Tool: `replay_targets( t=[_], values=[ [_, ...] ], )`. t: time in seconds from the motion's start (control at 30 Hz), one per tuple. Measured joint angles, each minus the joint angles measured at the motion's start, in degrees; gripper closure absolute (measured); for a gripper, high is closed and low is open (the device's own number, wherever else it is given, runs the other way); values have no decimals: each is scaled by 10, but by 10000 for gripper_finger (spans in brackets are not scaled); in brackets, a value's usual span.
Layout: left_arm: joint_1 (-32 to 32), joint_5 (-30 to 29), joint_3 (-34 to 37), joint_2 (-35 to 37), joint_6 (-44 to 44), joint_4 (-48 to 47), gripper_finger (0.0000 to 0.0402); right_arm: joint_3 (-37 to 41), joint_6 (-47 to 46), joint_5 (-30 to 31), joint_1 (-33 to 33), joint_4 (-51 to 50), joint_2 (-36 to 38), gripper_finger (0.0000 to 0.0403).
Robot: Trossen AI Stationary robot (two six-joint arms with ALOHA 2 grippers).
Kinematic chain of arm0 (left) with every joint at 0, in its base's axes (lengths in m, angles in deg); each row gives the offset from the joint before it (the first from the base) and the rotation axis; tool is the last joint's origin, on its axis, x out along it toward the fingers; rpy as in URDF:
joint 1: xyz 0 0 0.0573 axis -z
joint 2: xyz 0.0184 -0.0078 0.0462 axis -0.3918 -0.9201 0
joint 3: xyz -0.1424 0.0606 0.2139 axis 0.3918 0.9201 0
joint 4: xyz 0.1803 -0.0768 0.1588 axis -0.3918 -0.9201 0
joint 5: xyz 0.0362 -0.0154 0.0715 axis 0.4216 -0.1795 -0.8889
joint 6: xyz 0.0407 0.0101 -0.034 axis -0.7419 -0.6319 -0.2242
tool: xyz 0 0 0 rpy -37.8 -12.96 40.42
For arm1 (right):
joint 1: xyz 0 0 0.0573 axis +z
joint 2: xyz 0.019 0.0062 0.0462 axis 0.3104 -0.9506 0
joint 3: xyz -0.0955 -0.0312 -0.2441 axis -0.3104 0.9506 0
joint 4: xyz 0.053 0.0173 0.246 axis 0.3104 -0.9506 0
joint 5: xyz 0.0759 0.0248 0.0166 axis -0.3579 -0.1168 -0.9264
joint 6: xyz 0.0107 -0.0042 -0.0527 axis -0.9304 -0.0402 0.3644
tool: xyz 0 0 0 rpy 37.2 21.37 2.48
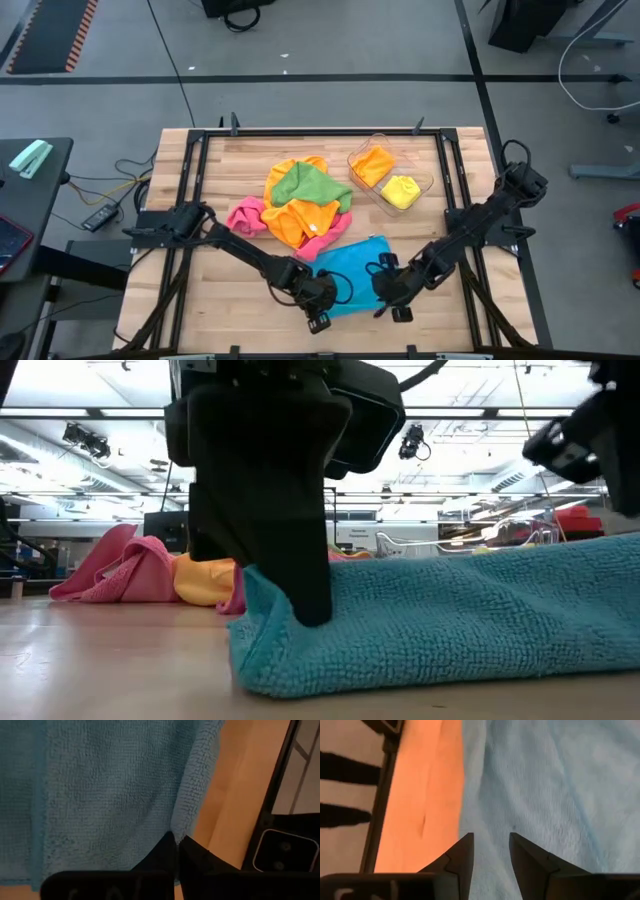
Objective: Fold microfiber towels
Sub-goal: Fold the blue towel
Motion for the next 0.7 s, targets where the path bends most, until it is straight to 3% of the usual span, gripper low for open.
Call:
replay_targets(
  t=[0.23,0.47,0.7],
  values=[
    [-7,26,0,0,16,-8,387,-1,3,31,31,72,-25,260],
    [-7,33,0,0,14,-10,394,-1,-5,97,50,73,-27,235],
    [-7,35,0,0,12,-27,385,-3,19,131,65,94,-77,219]
  ],
)
